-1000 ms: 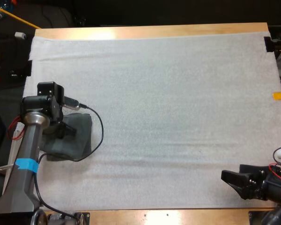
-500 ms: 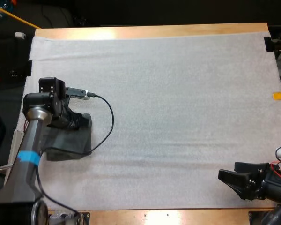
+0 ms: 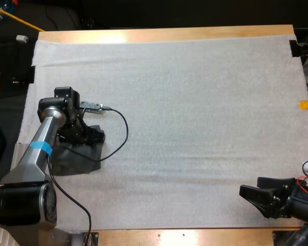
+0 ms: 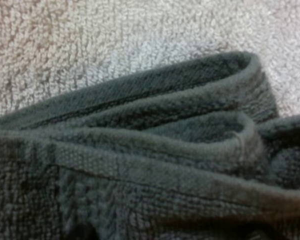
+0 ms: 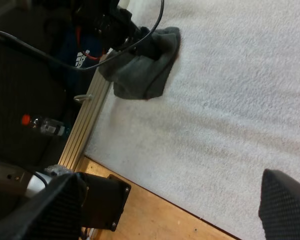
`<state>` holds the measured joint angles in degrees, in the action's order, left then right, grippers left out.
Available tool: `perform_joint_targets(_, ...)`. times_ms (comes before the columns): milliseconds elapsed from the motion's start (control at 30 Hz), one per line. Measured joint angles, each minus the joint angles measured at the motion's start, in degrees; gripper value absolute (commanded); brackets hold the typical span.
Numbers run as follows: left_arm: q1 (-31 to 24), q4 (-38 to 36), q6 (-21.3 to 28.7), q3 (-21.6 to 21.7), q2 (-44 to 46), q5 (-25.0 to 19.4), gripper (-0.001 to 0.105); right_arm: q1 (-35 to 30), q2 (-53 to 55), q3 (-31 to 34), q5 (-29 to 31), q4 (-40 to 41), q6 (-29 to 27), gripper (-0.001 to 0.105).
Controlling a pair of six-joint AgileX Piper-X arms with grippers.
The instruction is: Pick towel from pile, fold and stack
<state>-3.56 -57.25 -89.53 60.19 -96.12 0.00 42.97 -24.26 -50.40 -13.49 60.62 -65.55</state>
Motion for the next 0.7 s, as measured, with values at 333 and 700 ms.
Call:
perform_joint_targets(333,0.0,-9.3,0.1,3.5,8.8,0.4,0.059,0.0,0.0,0.0,0.0,0.0,0.0,0.071)
perform_joint_targets(700,0.0,-11.4,-0.1,-2.1,15.1,-0.9,0.059,0.0,0.0,0.0,0.0,0.0,0.0,0.071)
